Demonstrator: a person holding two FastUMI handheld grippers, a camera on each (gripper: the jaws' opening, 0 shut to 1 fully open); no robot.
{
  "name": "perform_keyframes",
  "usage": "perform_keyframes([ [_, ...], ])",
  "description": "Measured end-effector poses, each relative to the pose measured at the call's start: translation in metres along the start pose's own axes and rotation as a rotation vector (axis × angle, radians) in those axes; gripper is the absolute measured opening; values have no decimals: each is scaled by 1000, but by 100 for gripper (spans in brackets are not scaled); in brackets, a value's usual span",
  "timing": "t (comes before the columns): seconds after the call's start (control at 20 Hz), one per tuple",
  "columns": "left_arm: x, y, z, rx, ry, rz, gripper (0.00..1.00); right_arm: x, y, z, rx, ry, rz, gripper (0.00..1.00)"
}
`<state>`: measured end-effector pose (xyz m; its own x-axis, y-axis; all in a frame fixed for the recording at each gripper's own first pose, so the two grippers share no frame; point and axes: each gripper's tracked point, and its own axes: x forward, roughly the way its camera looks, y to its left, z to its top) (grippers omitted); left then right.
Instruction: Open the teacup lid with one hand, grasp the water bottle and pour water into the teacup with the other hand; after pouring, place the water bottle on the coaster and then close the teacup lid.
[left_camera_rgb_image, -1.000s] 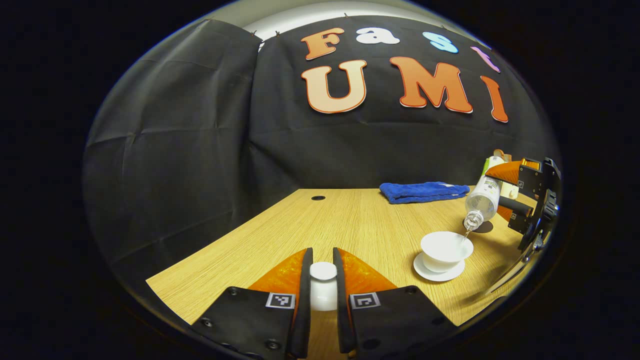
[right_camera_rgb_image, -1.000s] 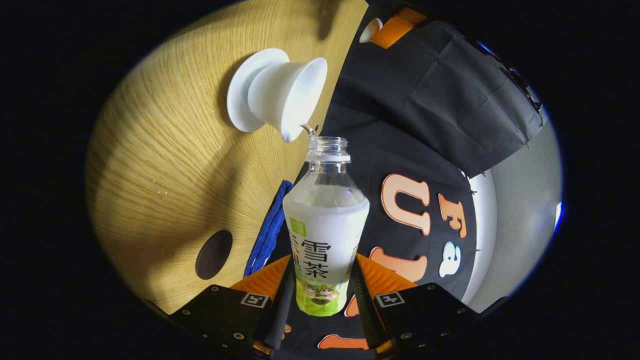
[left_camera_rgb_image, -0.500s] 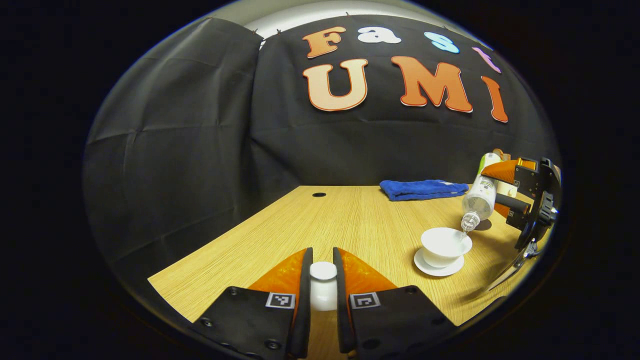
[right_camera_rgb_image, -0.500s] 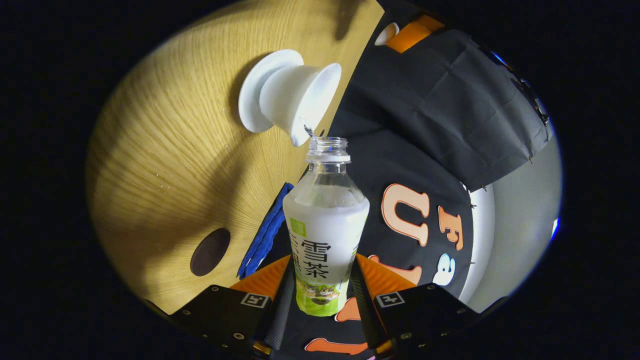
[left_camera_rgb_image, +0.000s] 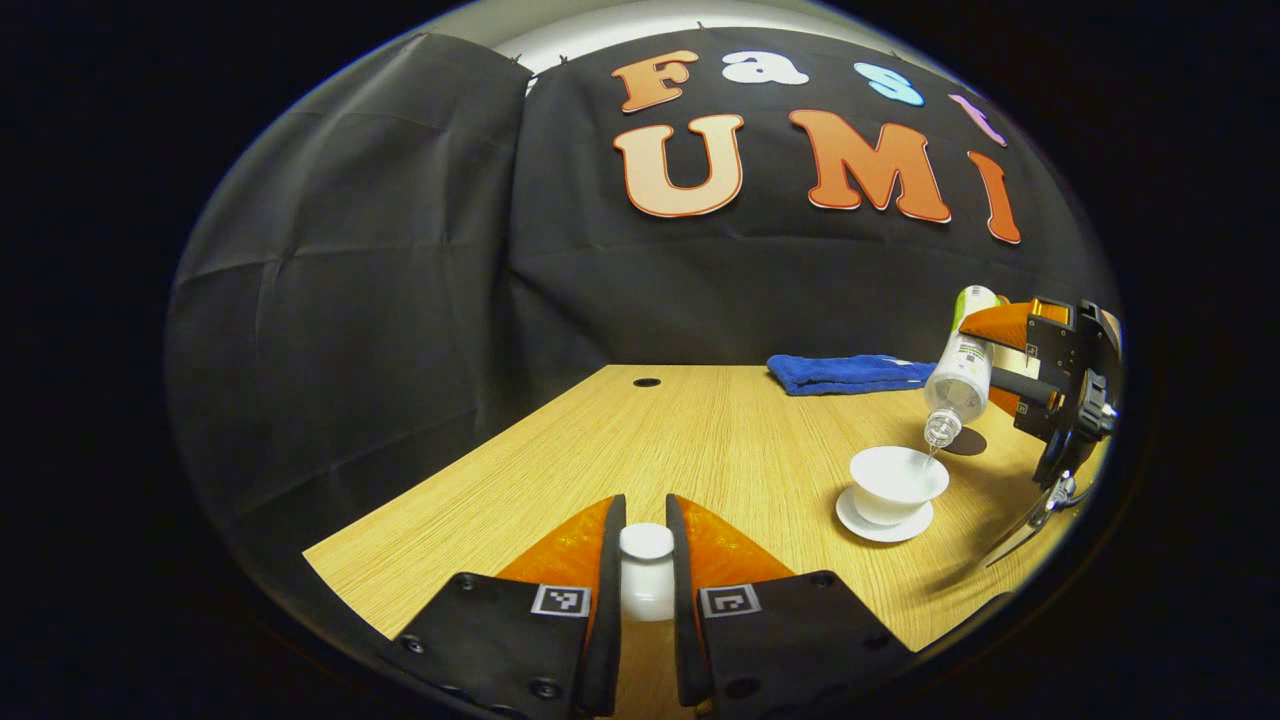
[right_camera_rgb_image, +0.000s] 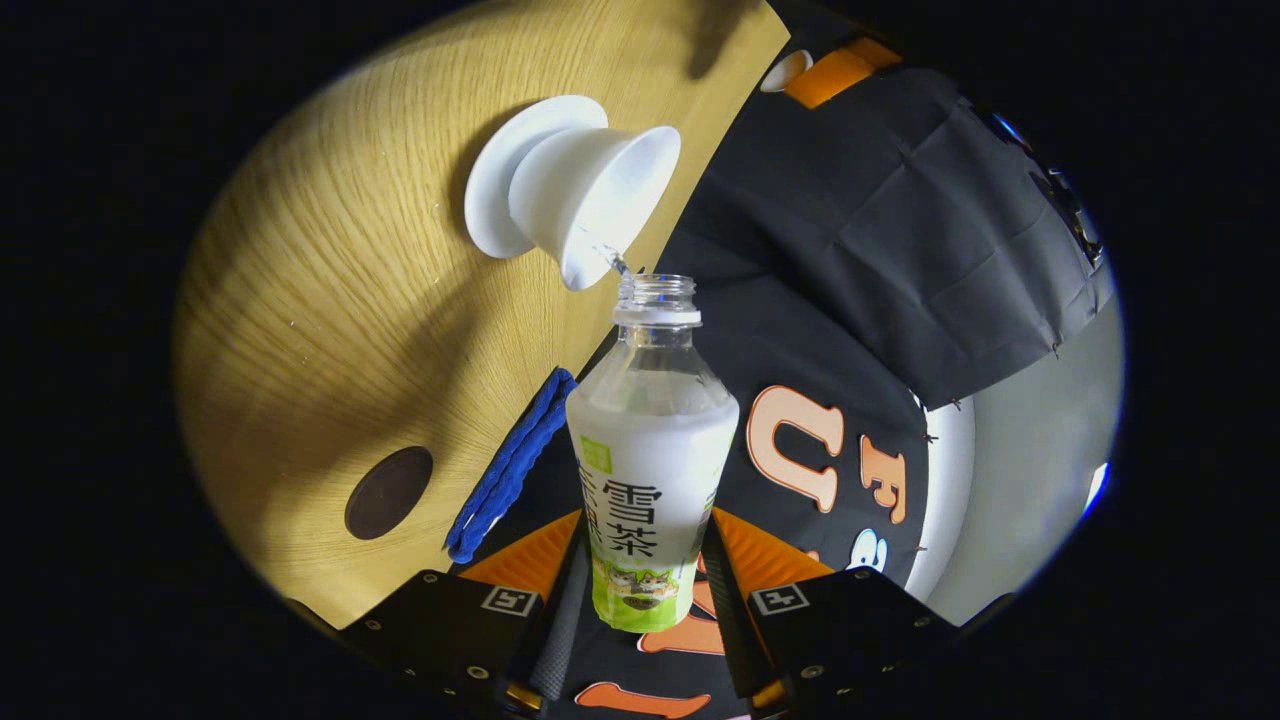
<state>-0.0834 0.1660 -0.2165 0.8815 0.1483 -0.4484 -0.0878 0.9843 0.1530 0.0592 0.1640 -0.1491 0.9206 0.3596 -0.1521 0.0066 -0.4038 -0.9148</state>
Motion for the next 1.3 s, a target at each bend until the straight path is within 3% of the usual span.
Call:
perform_keyframes([
  [0.25,-3,1,8,-2,-18,-6,26,3,-10,-1,-54,-12,-18,59],
  [0.3,-3,-1,11,-1,-24,-9,26,2,-9,1,-64,-17,-22,63],
  [0.4,-3,-3,11,-7,-28,-18,26,1,-12,3,-88,-25,-35,59],
  [0.45,-2,-5,12,-13,-29,-24,26,0,-13,4,-100,-30,-41,63],
  [0.5,-2,-5,12,-19,-29,-28,26,-1,-11,4,-106,-37,-39,59],
  [0.6,-2,-7,11,-24,-26,-34,26,1,-15,5,-132,-51,-36,63],
  [0.75,-4,-7,14,-26,-32,-32,26,0,-18,4,-183,-62,-52,59],
  [1.2,-4,-4,15,-39,-41,-25,26,15,-45,7,-271,-112,-74,63],
  [1.25,-4,-4,14,-39,-39,-24,22,14,-46,8,-283,-117,-79,63],
  [1.3,-5,-3,15,-37,-39,-22,26,16,-48,8,-292,-123,-81,63],
])
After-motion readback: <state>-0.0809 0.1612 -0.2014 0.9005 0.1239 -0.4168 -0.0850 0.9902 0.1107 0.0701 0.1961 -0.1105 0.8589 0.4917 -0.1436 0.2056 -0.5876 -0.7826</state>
